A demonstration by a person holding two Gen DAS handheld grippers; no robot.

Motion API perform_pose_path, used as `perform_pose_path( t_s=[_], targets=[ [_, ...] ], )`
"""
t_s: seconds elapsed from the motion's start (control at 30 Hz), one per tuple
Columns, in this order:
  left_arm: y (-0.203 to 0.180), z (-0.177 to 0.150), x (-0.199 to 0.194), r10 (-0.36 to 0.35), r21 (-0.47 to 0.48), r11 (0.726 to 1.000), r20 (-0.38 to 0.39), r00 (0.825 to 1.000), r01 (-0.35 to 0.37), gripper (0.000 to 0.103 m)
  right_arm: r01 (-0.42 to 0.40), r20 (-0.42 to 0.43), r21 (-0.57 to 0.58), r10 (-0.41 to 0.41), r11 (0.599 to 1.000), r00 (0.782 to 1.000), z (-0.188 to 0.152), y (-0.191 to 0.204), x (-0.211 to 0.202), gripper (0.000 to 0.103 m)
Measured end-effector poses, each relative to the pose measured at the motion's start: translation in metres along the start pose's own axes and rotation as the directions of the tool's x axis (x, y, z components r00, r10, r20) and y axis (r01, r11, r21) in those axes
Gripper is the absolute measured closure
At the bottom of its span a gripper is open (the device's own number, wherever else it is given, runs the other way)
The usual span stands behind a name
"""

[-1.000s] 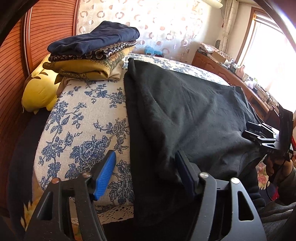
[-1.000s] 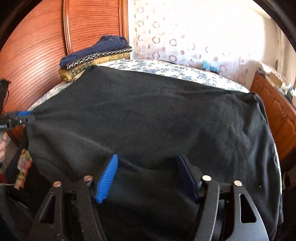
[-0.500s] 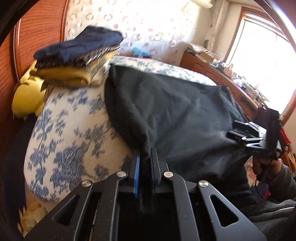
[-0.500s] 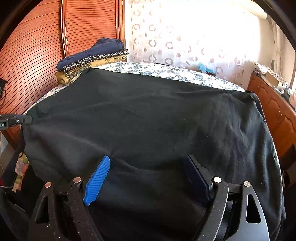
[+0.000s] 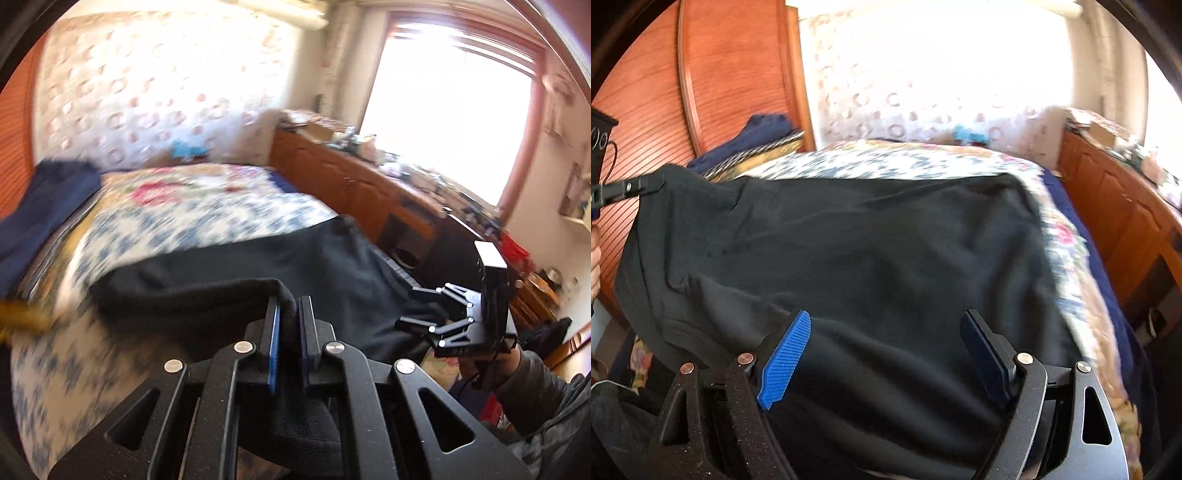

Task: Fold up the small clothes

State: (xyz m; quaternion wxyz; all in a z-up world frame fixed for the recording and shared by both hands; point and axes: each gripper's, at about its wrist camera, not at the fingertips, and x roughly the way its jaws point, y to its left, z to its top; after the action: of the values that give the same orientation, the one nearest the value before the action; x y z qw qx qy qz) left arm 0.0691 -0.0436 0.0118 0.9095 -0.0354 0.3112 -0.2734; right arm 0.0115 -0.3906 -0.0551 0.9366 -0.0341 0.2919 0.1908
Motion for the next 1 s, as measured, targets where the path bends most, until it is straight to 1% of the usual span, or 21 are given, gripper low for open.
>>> perform_pose_path(
  t_s=[0.1, 0.23, 0.4, 0.57, 0.67, 0.77, 0.87, 0.93, 0.97, 1.0],
  targets=[
    [-0.030, 0.026, 0.023, -0.053, 0.062, 0.997, 0.001, 0.999, 0.053, 0.093, 0.035, 0.014, 0.057, -0.036, 0.998, 0.999, -0.007, -0.028, -0.021, 0.018],
    [-0.067, 0.056, 0.050, -0.125, 0.130, 0.984, -0.007, 0.992, 0.125, 0.093, 0.070, 0.029, 0.123, -0.074, 0.990, 0.997, -0.017, -0.057, -0.045, 0.018],
    [-0.110, 0.081, 0.078, -0.210, 0.184, 0.960, -0.038, 0.977, 0.213, 0.093, 0.099, 0.043, 0.155, -0.107, 0.983, 0.993, -0.030, -0.070, -0.065, 0.018],
    [-0.146, 0.094, 0.100, -0.248, 0.228, 0.939, -0.076, 0.966, 0.259, 0.093, 0.115, 0.063, 0.176, -0.128, 0.978, 0.990, -0.040, -0.077, -0.083, 0.018],
    [-0.162, 0.096, 0.116, -0.247, 0.238, 0.934, -0.104, 0.963, 0.266, 0.093, 0.119, 0.064, 0.192, -0.133, 0.974, 0.989, -0.044, -0.084, -0.088, 0.018],
    [-0.166, 0.094, 0.125, -0.254, 0.240, 0.931, -0.107, 0.961, 0.273, 0.093, 0.124, 0.056, 0.203, -0.138, 0.971, 0.989, -0.049, -0.084, -0.088, 0.018],
    [-0.166, 0.090, 0.128, -0.232, 0.246, 0.936, -0.114, 0.966, 0.253, 0.093, 0.122, 0.048, 0.213, -0.135, 0.970, 0.990, -0.050, -0.087, -0.083, 0.018],
    [-0.162, 0.088, 0.127, -0.206, 0.254, 0.940, -0.112, 0.972, 0.229, 0.090, 0.120, 0.044, 0.216, -0.132, 0.969, 0.990, -0.047, -0.084, -0.085, 0.018],
    [-0.157, 0.087, 0.126, -0.196, 0.251, 0.943, -0.110, 0.974, 0.218, 0.085, 0.120, 0.043, 0.215, -0.132, 0.969, 0.990, -0.046, -0.084, -0.085, 0.018],
    [-0.151, 0.086, 0.126, -0.189, 0.244, 0.947, -0.110, 0.976, 0.210, 0.078, 0.119, 0.044, 0.214, -0.132, 0.969, 0.990, -0.045, -0.084, -0.085, 0.018]
  ],
)
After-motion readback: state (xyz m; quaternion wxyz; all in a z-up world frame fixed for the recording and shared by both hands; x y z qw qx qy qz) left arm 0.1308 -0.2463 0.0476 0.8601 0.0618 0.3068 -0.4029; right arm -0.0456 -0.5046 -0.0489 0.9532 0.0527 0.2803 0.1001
